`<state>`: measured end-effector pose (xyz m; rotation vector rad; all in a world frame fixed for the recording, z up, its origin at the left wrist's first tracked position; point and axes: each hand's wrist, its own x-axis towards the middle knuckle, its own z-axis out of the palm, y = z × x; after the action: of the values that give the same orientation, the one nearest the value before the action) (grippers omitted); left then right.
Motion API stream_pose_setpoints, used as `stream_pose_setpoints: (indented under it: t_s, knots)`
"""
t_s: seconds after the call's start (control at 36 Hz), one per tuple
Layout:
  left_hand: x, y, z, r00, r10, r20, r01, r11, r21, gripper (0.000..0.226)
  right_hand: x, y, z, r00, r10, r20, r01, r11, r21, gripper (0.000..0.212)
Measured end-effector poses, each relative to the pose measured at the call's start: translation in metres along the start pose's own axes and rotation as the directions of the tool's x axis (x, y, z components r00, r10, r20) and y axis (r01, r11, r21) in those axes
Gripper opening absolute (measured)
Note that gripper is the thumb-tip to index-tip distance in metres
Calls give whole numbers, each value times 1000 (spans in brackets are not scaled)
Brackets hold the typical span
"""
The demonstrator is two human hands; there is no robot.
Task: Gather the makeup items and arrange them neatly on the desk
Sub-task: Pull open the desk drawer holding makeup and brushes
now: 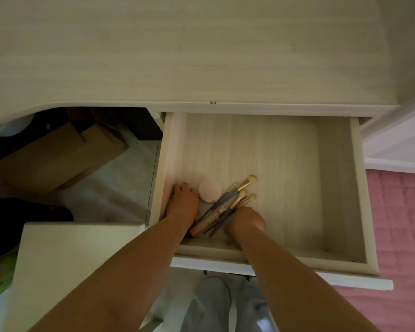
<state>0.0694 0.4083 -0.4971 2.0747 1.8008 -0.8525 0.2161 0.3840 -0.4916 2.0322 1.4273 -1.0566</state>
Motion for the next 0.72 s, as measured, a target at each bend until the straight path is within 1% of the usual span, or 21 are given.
stream_pose_setpoints:
  t_s: [0.08,0.14,0.17,0.19,0.22,0.28,0.31,0.36,0.44,0.5,0.53,0.58,0.64,0.67,0.72]
  knots:
    - [-1,0,2,1000,23,-8,-23,999,36,33,-1,8,-1,999,33,31,-33,999,-4,22]
    - [-1,-1,4,997,50,-61,-49,999,12,34,-1,14,-3,999,44,23,-44,999,8,25]
    - [-2,0,3,995,60,-83,-62,998,-27,35,-1,17,-4,998,54,26,-55,998,42,26]
    - [-3,0,2,993,57,-99,-67,993,-98,35,0,19,-5,997,67,36,-70,993,92,25]
    - [-4,-1,0,993,34,-109,-56,977,-206,33,0,21,-6,996,83,45,-89,984,156,24]
    - [-8,-1,-4,995,-35,-98,-12,898,-440,26,0,23,-9,992,114,47,-123,949,292,21]
    - [-9,-1,-4,995,-60,-79,9,852,-523,23,0,23,-10,992,121,36,-126,931,343,18]
    - [-13,-2,-4,998,-58,-37,24,791,-611,17,1,21,-12,992,127,1,-117,911,395,15]
    - [-14,-2,-3,1000,9,10,0,762,-647,18,1,16,-11,988,149,-31,-124,909,398,18]
    - [-12,1,-3,998,48,28,-16,739,-674,25,3,12,-9,986,166,-2,-150,892,427,15]
    - [-12,3,-2,998,58,30,-23,737,-676,27,5,11,-8,984,177,18,-166,876,453,17]
    - [-9,8,0,999,49,19,-23,744,-667,25,9,11,-6,982,184,35,-176,843,508,20]
    - [-6,14,1,1000,9,11,0,748,-663,20,11,10,-4,983,181,15,-159,821,548,30]
    - [-4,17,0,1000,-12,7,14,747,-664,19,12,9,-4,984,179,-5,-148,828,540,36]
    - [1,23,-2,999,-44,2,34,733,-679,17,14,7,-2,981,184,-53,-136,865,483,38]
